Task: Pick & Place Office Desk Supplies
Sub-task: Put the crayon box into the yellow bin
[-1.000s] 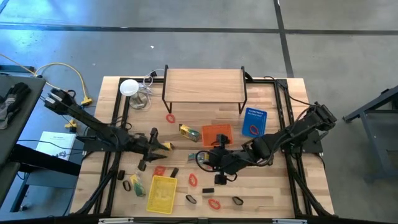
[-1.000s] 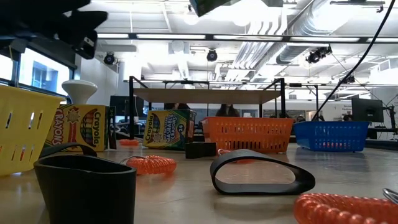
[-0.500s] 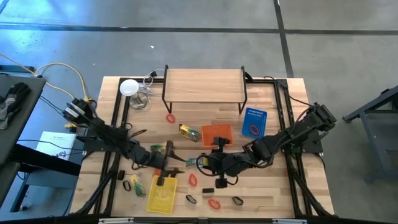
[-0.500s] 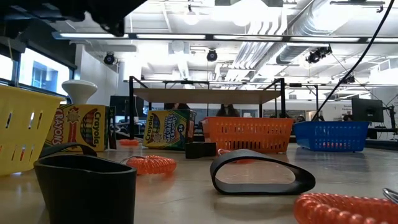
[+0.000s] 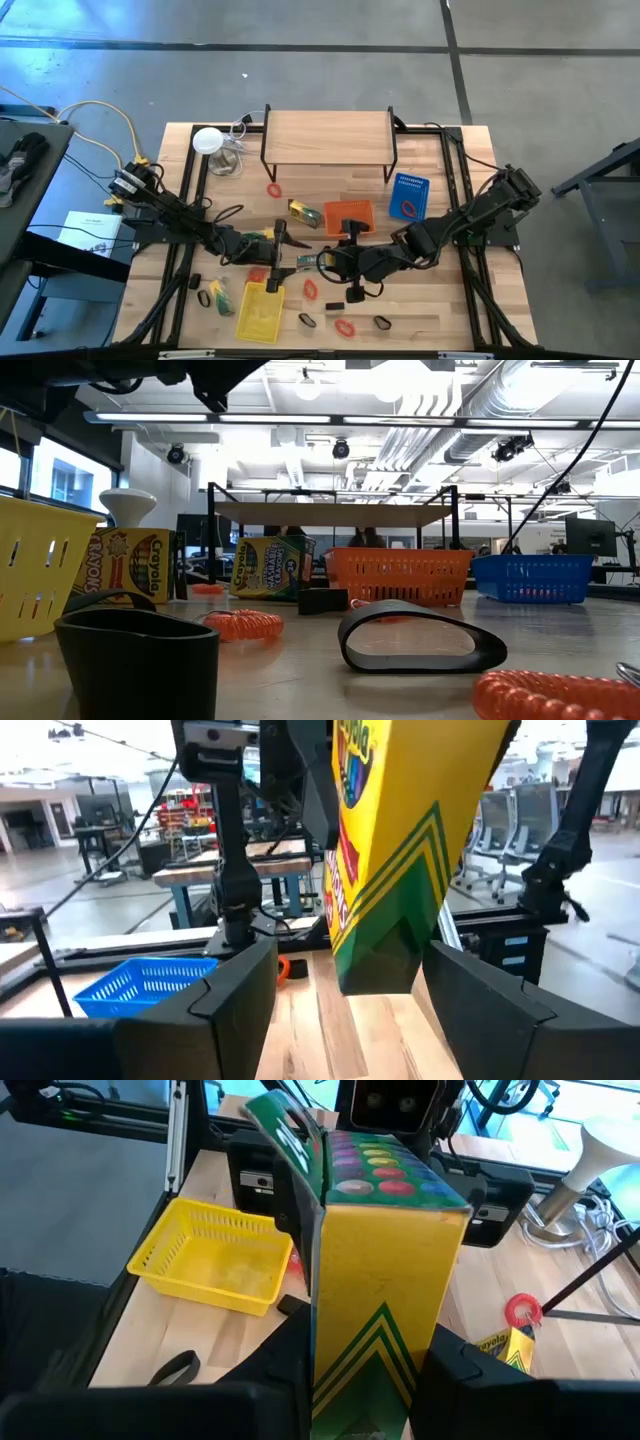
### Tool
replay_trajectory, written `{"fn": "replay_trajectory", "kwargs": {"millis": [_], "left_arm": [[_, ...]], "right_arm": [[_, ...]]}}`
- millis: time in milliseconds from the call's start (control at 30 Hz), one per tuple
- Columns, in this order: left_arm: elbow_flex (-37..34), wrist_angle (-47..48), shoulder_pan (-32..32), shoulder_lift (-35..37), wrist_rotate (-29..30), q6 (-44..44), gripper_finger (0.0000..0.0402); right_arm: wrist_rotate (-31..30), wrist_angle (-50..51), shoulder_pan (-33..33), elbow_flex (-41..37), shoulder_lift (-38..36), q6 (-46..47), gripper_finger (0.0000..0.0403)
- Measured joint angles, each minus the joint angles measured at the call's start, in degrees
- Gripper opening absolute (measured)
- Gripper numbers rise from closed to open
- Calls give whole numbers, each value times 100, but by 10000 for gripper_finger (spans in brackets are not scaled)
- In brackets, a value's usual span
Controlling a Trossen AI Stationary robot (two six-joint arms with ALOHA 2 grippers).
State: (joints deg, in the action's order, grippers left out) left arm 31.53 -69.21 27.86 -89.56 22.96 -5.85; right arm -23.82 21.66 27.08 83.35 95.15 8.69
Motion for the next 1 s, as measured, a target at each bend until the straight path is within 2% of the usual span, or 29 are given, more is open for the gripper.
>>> {"fn": "replay_trajectory", "kwargs": {"millis": [267, 700, 867, 1000], "left_arm": [[0, -264, -175, 0, -507, 30, 242], [0, -470, -345, 0, -546, -163, 242], [0, -470, -381, 0, -544, -119, 242], [0, -458, -381, -2, -546, -122, 238]], "right_arm": [[-10, 20, -110, 0, 0, 29, 94], [28, 76, -262, 0, 50, 181, 94], [251, -8, -356, 0, 249, 175, 94], [142, 55, -349, -15, 302, 49, 94]]}}
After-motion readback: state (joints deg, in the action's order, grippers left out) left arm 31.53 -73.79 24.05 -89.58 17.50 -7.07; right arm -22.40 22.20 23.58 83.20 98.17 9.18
